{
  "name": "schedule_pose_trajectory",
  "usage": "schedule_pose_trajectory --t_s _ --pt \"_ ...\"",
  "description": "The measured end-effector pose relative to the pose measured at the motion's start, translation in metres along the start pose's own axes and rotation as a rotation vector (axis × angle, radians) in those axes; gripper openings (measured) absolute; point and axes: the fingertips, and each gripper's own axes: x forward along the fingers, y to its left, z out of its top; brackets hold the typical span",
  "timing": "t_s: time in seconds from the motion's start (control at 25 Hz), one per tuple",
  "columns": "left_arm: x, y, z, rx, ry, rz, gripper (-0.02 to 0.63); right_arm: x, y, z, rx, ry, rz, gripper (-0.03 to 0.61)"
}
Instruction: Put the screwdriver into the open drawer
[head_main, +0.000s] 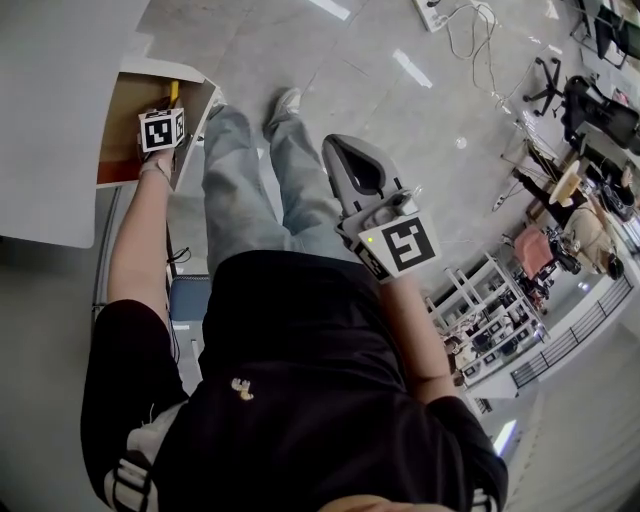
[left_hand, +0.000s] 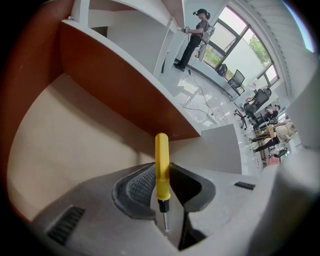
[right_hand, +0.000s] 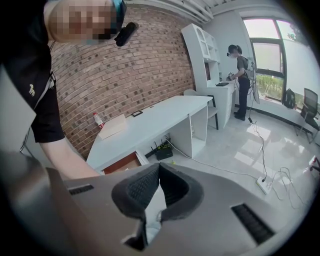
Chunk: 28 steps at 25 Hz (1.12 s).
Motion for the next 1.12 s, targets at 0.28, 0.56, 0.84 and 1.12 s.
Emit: schedule_pose_trajectory --t_s 0.28,0.56,0.84,1.12 --pt "0.006 -0.003 -0.009 0.035 0.035 -0.019 0.081 -0.005 -0.006 -0.008 0.034 -0.007 -0.023 0.009" --pt "0.002 -0.009 -0.010 0.048 0.025 -0.021 0.081 -0.012 -0.006 -0.017 0.026 -0.007 -0.022 0.009" --pt "-0.028 -0.010 -0.003 0.097 -0.006 0.017 0.081 -0.018 0.007 -0.005 -0.007 -0.048 -0.006 0.009" --pt "-0.067 -0.025 0.017 0.152 -0.062 0.083 0.024 -0.030 0.006 0.013 -0.049 -0.099 0.023 0.009"
